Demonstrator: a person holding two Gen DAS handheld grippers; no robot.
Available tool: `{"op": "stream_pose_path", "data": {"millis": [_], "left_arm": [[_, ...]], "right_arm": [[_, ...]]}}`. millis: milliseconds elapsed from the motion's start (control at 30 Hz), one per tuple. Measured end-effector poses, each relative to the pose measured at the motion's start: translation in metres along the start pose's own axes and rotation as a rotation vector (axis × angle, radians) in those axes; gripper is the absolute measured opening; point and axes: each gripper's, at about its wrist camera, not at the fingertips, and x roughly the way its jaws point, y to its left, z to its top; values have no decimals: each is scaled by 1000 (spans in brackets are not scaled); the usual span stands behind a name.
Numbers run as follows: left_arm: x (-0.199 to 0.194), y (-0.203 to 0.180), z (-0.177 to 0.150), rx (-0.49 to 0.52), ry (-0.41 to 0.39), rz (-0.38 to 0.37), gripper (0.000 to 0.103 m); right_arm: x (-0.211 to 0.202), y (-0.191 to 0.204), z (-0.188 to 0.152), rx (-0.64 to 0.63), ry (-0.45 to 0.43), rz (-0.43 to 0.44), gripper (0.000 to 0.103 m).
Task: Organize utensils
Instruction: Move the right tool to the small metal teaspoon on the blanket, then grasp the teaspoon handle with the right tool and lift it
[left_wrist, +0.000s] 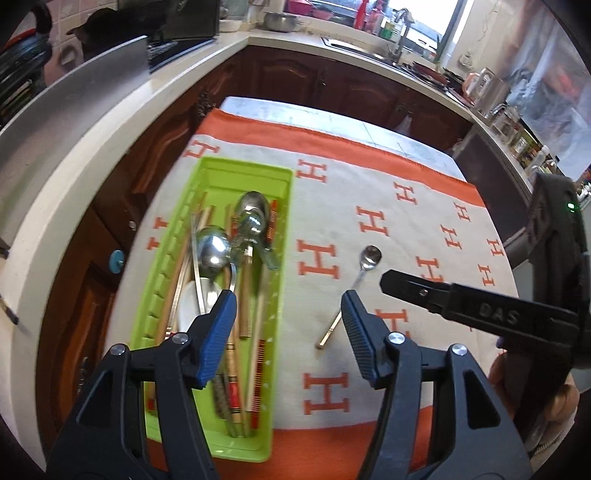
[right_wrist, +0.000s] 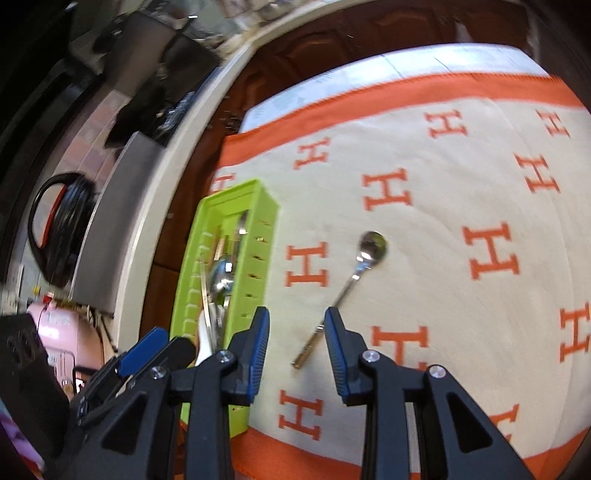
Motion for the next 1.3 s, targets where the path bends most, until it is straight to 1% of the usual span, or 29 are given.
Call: {"op": "stream_pose_path", "data": {"millis": [167, 300, 467, 600, 633, 667, 700, 767, 933, 1067, 1167, 1200, 1233, 1300], "left_arm": [[18, -7, -6, 25, 42, 10, 56], [30, -9, -12, 53, 51, 55, 56], [40, -6, -10, 65, 38, 111, 56], [41, 0, -7, 63, 21, 136, 56], [41, 1, -6, 62, 19, 141, 56], [42, 1, -6, 69, 25, 147, 56], [44, 2, -6, 76, 29, 156, 56], [46, 3, -8, 79, 34, 161, 56], [46, 10, -7, 53, 28, 158, 56], [44, 15, -5, 31, 20, 162, 56], [44, 16, -6, 28, 23, 165, 56], [43, 16, -7, 27, 24, 166, 56], [42, 15, -7, 26, 25, 167, 56], [41, 15, -8, 24, 23, 170, 56]], "right_arm": [[15, -10, 0, 29, 25, -38, 31], [31, -11, 3, 20, 40, -83, 31], [52, -1, 9, -34, 47, -159, 31], [66, 10, 8, -103, 63, -251, 30], [66, 13, 8, -120, 45, -267, 30], [67, 14, 8, -135, 42, -285, 27], [67, 15, 8, -147, 43, -298, 21], [68, 16, 7, -183, 35, -330, 15], [67, 19, 1, -281, 21, -383, 12], [58, 8, -3, -255, 13, -372, 4], [49, -3, -4, -209, 26, -318, 3], [44, -6, -5, -194, 23, -291, 2], [44, -5, -6, -191, 21, -285, 2], [35, -4, -9, -178, 6, -245, 2]]}}
